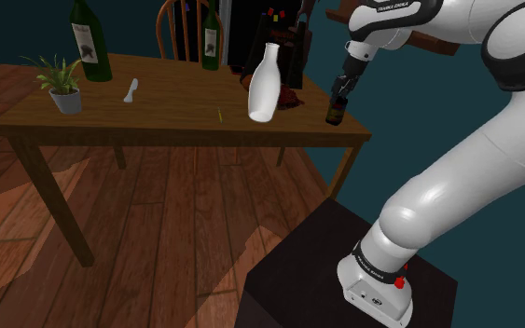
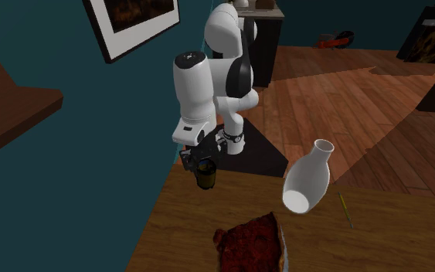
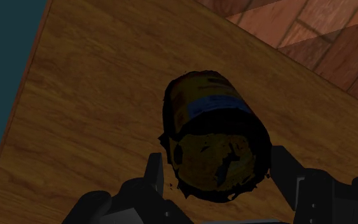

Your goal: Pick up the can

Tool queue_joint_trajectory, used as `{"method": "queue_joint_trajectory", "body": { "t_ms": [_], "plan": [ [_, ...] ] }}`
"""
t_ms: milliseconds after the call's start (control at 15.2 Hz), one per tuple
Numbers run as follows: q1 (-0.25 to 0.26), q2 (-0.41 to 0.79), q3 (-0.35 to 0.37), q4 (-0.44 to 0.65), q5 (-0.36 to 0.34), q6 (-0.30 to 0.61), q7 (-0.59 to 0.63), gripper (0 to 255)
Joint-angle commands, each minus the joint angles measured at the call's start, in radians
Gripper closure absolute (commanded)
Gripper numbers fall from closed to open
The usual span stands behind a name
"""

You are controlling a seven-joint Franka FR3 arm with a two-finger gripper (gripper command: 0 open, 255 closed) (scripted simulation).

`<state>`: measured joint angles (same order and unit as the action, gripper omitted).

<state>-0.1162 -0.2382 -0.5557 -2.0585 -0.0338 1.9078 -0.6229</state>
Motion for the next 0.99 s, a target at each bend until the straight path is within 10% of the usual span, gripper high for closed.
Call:
{"method": "queue_joint_trajectory", "body": {
  "t_ms": [0,924],
  "plan": [
    [0.000,0.001,-0.001,-0.001,0.000,0.000,0.000,255],
    [0.006,0.004,0.009,0.160,0.004,-0.160,0.010,255]
  ]
}}
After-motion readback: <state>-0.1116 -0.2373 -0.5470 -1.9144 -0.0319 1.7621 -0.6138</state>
